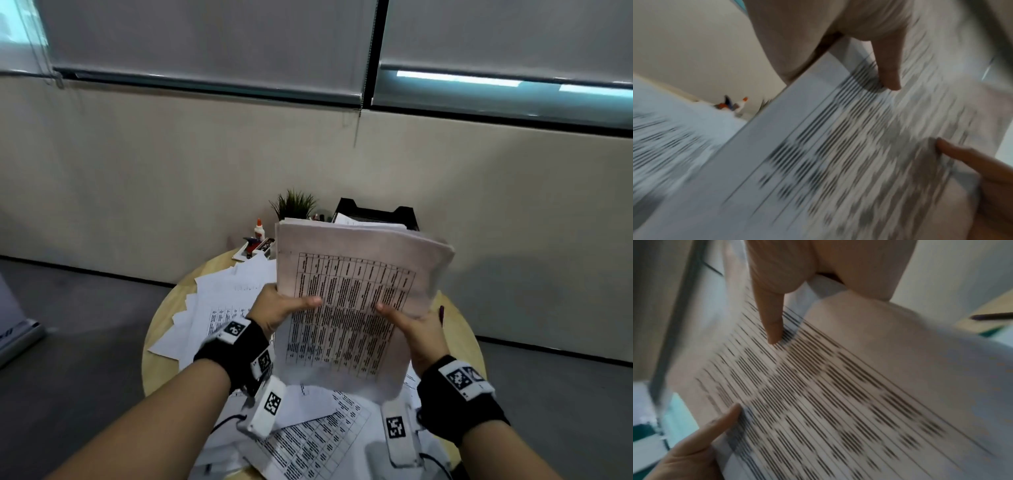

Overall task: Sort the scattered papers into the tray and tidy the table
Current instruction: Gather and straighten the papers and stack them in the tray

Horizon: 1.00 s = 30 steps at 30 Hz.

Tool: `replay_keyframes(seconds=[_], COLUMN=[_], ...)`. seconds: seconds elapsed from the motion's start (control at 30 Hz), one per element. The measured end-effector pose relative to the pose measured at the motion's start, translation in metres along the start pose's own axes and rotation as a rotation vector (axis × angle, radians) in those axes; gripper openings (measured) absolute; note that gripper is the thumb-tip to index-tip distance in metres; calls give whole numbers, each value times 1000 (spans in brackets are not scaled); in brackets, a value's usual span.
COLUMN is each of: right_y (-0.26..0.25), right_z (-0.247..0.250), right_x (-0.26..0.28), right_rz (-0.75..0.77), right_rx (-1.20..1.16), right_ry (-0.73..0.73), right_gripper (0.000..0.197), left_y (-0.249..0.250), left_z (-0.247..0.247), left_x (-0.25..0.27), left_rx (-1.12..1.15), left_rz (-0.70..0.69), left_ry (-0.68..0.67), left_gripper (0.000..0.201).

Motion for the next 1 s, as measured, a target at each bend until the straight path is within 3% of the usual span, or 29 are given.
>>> replay_keyframes(seconds=[0.03, 0.1, 0.17, 0.2, 0.3, 0.33, 0.37, 0.47, 0.5, 0.53, 0.63, 0.67, 0.77, 0.8, 0.87, 1.0], right_y=[10, 21, 18, 12, -5, -7, -4, 29, 45, 60, 85, 83, 67, 60, 52, 70], right_z=[-3, -7, -7, -7, -4, -4, -4, -8, -9, -11, -13, -14, -12, -12, -11, -8], right_x=[4, 9, 7, 5, -6, -7, -7, 4, 9, 16, 27, 27, 21, 19, 21, 40], right_rz=[-27, -67, -67, -61, 3, 16, 12, -127, -203, -290, -462, -471, -431, -417, -429, -546], right_rx=[4, -19, -32, -28, -14, -19, -16, 66, 105, 141, 185, 185, 178, 199, 225, 190], right_ry=[-10, -8, 7, 11, 9, -3, -17, 0, 7, 8, 14, 23, 34, 22, 6, 20], right_gripper=[59, 69, 51, 42, 44, 38, 33, 28, 32, 38, 43, 37, 15, 10, 4, 8], left_y=[-11, -30, -35, -32, -13, -10, -11, -35, -45, -60, -80, -80, -74, -72, -68, -83], left_z=[2, 7, 7, 6, 1, 2, 3, 9, 10, 13, 14, 13, 12, 11, 12, 16], left_x=[5, 8, 4, 0, -5, -7, -6, 5, 13, 19, 32, 32, 22, 18, 15, 33], left_rx=[-11, 6, 36, 48, 70, 63, 51, 5, -17, -41, -98, -114, -152, -165, -160, -203], left_rz=[50, 84, 48, 33, 18, 15, 25, 163, 228, 290, 353, 346, 315, 296, 265, 362], left_ry=[26, 113, 145, 158, 155, 147, 152, 172, 184, 200, 220, 215, 211, 195, 139, 36], left_gripper=[54, 75, 94, 87, 40, 38, 48, 104, 107, 100, 44, 47, 88, 90, 75, 59])
Point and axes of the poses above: each hand's wrist, its own x-axis away from the middle knuckle, its own z-axis out of the back of the hand, y = z × x, the point moved 4 cm from there along -x, towards the middle knuckle, and after that the axes turned 15 degrees about x, right-handed, at the moved point
